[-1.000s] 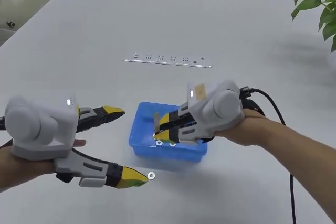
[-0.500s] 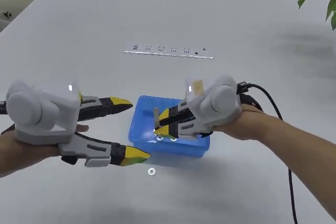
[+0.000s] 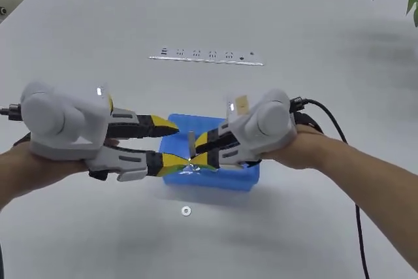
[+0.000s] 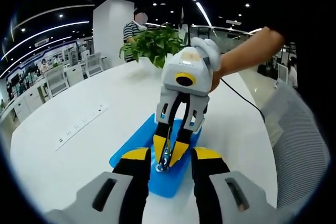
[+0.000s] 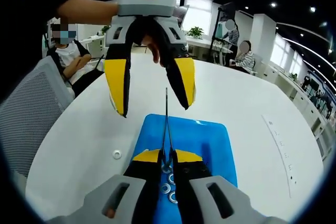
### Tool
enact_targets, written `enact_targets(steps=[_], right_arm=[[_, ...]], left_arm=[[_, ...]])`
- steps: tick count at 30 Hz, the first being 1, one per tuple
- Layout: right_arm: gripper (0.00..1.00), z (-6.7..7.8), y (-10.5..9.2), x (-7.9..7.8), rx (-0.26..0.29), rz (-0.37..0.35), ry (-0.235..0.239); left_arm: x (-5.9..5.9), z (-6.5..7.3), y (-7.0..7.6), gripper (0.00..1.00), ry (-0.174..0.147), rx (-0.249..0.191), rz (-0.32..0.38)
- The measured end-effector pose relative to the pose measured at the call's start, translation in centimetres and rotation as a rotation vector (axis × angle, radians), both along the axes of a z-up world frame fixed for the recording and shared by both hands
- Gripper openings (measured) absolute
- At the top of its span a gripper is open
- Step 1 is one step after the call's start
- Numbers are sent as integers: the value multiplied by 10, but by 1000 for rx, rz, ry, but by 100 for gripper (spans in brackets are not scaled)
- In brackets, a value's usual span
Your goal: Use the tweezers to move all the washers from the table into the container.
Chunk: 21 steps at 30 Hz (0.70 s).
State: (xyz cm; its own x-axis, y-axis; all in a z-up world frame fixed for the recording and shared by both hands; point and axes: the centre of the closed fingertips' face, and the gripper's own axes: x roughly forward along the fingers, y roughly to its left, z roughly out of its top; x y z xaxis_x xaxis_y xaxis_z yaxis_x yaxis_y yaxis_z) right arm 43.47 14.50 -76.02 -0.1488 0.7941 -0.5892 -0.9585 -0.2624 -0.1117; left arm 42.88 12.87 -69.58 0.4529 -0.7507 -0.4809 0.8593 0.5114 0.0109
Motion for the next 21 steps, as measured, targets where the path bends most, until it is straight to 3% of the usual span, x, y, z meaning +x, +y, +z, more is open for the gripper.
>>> enact_targets(steps=[16, 21], right_arm=[[10, -5, 0, 2, -1, 2, 15], [10, -6, 1, 2, -2, -2, 15]], left_arm=[[11, -3, -11, 8, -33, 28, -79], [11, -3, -11, 7, -38, 35, -88]])
